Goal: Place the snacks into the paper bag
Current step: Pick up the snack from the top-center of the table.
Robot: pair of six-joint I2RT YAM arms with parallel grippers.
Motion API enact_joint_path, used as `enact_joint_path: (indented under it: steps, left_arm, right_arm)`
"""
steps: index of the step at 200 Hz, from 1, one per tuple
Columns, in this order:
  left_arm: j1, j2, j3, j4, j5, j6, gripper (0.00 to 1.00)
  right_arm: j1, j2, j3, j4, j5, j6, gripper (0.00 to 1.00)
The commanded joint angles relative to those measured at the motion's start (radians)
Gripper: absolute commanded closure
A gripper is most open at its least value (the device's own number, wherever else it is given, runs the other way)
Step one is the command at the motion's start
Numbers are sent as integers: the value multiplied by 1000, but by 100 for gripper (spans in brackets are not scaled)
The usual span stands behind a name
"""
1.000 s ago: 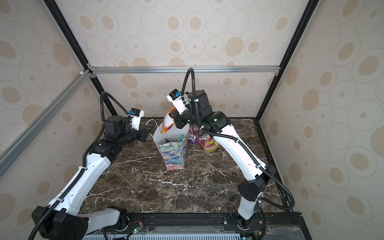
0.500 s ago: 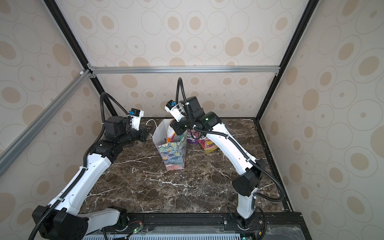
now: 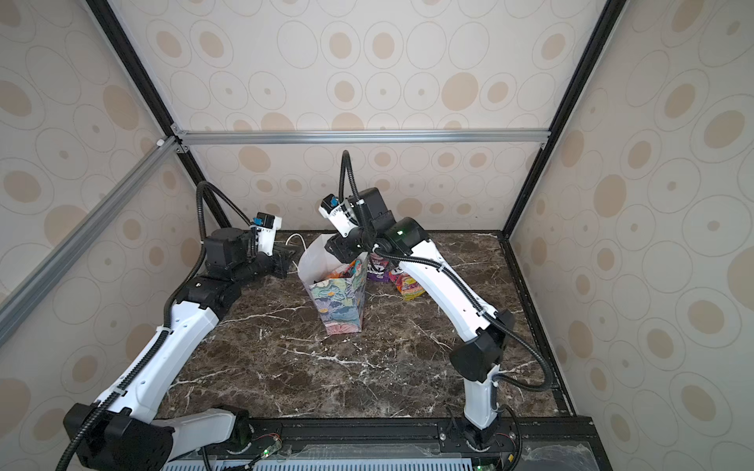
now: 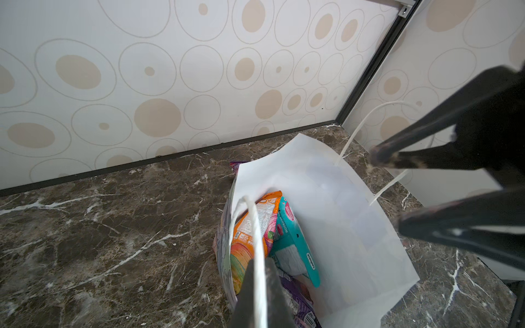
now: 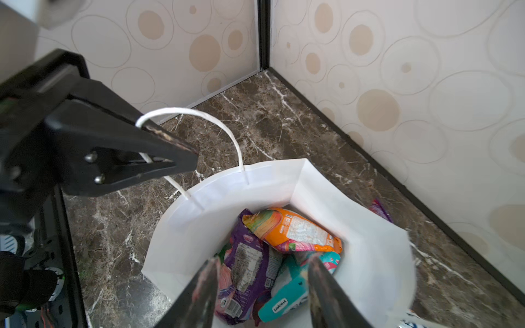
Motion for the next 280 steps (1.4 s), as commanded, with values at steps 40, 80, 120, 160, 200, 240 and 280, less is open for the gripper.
enact_joint_path:
  steps: [40, 80, 120, 160, 200, 240, 280]
  left_arm:
    - [11, -17, -3, 51, -1, -1, 100]
    - [19, -26, -13, 56, -6, -5, 100]
    - [19, -18, -21, 44, -6, 5, 100]
    - [19, -29, -30, 46, -17, 9, 100]
    - [19, -26, -35, 50, -14, 5, 100]
    - [20, -29, -41, 49, -16, 2, 100]
    - [20, -41, -54, 48, -30, 10, 100]
  right_arm:
    - [-305, -427, -495, 282, 86, 315, 38]
    - [-520, -535, -847, 381, -2, 460, 38]
    - [-653, -512, -1020, 435, -56, 513, 40]
    - [-692, -411, -1105, 510, -76, 534, 43]
    - [-692, -276, -1102, 561, -116, 539, 43]
    - [-692, -149, -1087, 627, -154, 567, 46]
    - [-692, -51, -1095, 719, -208, 600, 46]
